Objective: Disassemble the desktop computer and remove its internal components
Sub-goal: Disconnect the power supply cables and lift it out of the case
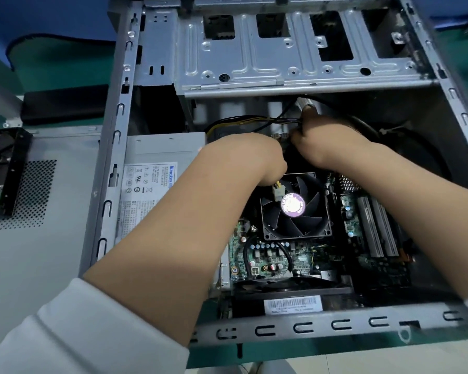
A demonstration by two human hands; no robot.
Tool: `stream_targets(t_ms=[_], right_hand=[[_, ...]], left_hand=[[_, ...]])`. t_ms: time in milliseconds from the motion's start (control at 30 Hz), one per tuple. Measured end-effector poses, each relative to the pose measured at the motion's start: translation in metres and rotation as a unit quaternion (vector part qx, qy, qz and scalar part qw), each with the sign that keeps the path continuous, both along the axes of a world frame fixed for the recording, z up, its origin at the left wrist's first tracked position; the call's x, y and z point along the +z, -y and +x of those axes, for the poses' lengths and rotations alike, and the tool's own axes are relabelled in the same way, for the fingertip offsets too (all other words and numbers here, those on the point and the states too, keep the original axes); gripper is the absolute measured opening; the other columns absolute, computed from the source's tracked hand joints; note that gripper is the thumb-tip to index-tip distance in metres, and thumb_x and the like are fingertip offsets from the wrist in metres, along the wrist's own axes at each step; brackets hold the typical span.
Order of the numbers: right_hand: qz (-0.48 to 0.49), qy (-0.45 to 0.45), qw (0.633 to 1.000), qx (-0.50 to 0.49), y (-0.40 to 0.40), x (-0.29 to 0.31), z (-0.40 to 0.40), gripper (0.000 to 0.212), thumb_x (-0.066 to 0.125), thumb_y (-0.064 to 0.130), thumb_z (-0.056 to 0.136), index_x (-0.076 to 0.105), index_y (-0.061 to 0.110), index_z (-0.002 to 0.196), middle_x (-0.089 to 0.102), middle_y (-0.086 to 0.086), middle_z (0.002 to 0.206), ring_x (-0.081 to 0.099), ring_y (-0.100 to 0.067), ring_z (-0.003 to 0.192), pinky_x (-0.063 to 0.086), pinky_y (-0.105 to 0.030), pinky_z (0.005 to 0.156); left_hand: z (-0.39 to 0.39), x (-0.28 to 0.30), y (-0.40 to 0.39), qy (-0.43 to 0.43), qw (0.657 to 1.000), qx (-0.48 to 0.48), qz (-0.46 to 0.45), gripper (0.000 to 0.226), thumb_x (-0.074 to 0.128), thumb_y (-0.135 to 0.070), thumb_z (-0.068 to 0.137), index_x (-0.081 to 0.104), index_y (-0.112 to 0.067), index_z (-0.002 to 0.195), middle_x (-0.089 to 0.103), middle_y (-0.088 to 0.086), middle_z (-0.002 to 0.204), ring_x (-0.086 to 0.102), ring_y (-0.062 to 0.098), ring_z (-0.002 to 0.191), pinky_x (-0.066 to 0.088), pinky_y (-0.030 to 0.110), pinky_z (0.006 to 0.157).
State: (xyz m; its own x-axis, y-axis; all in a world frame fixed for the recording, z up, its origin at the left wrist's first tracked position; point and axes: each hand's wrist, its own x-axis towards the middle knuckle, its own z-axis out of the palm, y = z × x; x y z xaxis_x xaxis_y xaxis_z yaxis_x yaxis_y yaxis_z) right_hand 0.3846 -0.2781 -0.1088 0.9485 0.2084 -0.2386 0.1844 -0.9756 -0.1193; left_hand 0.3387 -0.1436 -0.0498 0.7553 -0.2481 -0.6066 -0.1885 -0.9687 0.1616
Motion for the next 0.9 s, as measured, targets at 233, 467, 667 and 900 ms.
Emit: stream_targets(t_ms=[233, 467, 667, 900], right_hand=[[0.002, 0.013, 1.0, 0.004, 0.001, 0.007, -0.004, 0.042, 0.044, 0.035, 0.091, 0.038, 0.009, 0.124, 0.043, -0.007, 0.075, 0.043, -0.028, 0.073, 0.032, -0.032, 0.062], [-0.018, 0.029, 0.999, -0.006, -0.001, 0.0, 0.0, 0.043, 0.043, 0.036, 0.094, 0.04, 0.002, 0.12, 0.06, -0.021, 0.103, 0.058, -0.035, 0.095, 0.037, -0.037, 0.073], [-0.011, -0.04, 0.999, 0.021, 0.002, 0.01, 0.002, 0.029, 0.046, 0.033, 0.094, 0.041, 0.01, 0.112, 0.058, -0.019, 0.095, 0.05, -0.03, 0.079, 0.034, -0.032, 0.064], [-0.06, -0.027, 0.998, 0.006, 0.0, 0.015, -0.004, 0.02, 0.045, 0.008, 0.09, 0.039, 0.012, 0.108, 0.06, -0.014, 0.104, 0.055, -0.034, 0.1, 0.034, -0.054, 0.102]], left_hand=[[0.0, 0.002, 0.001, 0.002, 1.0, 0.004, 0.005, 0.031, 0.034, -0.026, 0.101, 0.054, -0.011, 0.118, 0.051, 0.007, 0.105, 0.046, 0.022, 0.089, 0.034, 0.031, 0.074], [0.0, 0.001, 0.0, 0.006, 1.0, 0.01, 0.006, 0.033, 0.035, -0.026, 0.1, 0.054, -0.011, 0.122, 0.056, 0.008, 0.122, 0.045, 0.022, 0.09, 0.034, 0.031, 0.074], [0.0, 0.0, 0.0, 0.004, 1.0, 0.009, 0.005, 0.034, 0.035, -0.025, 0.1, 0.053, -0.01, 0.124, 0.056, 0.008, 0.124, 0.045, 0.022, 0.09, 0.035, 0.031, 0.075], [0.002, 0.001, 0.0, -0.004, 1.0, 0.007, 0.008, 0.034, 0.034, -0.024, 0.101, 0.053, -0.011, 0.125, 0.055, 0.008, 0.124, 0.044, 0.021, 0.089, 0.034, 0.03, 0.074]])
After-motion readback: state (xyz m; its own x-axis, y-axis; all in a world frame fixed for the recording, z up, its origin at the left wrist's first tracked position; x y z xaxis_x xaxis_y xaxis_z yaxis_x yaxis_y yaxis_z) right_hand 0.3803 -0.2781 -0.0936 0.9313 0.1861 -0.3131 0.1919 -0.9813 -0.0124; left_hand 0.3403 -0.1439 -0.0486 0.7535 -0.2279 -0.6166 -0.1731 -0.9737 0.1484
